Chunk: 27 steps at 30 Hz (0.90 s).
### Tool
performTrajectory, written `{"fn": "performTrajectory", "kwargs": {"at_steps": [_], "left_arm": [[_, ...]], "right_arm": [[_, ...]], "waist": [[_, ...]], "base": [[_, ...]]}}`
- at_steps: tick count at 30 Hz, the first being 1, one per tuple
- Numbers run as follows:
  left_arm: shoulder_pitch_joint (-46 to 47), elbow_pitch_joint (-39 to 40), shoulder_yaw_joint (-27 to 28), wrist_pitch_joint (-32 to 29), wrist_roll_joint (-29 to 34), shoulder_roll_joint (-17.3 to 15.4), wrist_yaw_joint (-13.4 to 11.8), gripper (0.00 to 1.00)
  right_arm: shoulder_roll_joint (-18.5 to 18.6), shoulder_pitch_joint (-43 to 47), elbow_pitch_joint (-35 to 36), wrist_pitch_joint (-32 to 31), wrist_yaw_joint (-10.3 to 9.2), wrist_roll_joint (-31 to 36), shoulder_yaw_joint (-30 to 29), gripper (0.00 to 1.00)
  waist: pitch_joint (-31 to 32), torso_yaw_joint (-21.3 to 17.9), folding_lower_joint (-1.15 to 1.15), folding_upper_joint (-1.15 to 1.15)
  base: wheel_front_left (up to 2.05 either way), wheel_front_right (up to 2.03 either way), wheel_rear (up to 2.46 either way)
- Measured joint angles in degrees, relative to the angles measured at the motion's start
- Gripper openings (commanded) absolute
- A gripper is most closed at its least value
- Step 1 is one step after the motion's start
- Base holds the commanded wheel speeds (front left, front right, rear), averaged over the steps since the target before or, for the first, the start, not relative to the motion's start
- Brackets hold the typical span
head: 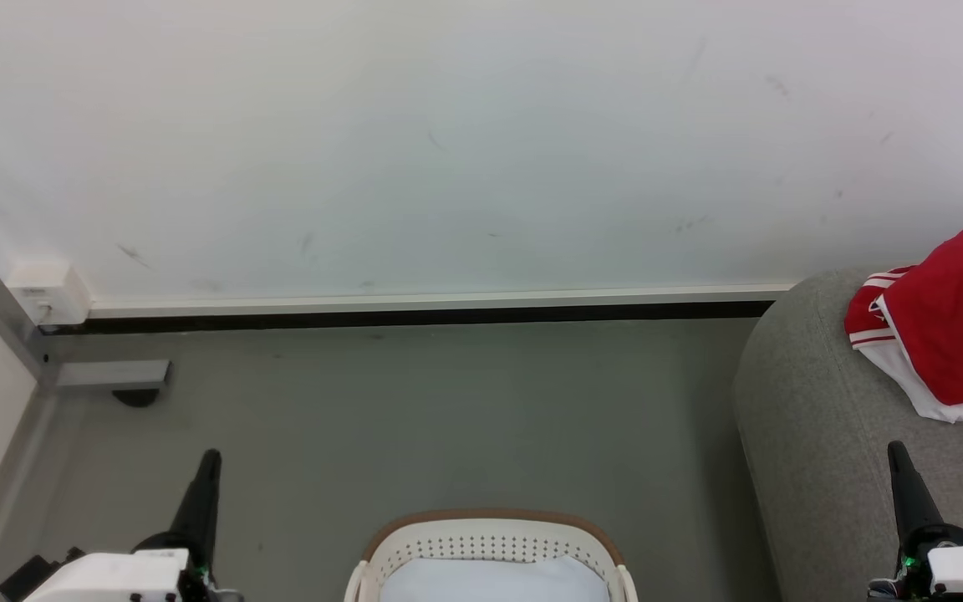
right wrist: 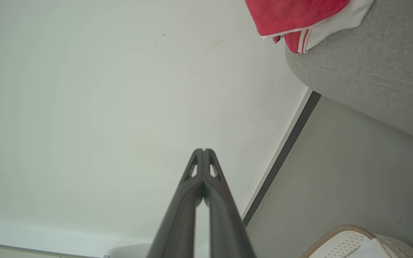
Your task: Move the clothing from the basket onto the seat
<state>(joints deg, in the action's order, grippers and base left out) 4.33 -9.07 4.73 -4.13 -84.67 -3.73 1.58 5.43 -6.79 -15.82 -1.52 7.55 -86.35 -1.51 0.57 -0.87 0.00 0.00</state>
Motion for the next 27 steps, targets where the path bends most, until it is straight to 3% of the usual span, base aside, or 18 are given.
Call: {"fn": "performTrajectory", "kwargs": {"at_steps": [27], "left_arm": [[1.32, 0.21, 1.94, -2.36, -7.31, 0.93, 0.91, 0.0]], "right_arm": [[1.66, -0.13, 1.14, -0.82, 0.0, -10.73, 0.54, 0.0]], "waist": [[-0.41, 0.85, 0.0, 0.0]], "base": [[0.0, 0.0, 0.0]]}}
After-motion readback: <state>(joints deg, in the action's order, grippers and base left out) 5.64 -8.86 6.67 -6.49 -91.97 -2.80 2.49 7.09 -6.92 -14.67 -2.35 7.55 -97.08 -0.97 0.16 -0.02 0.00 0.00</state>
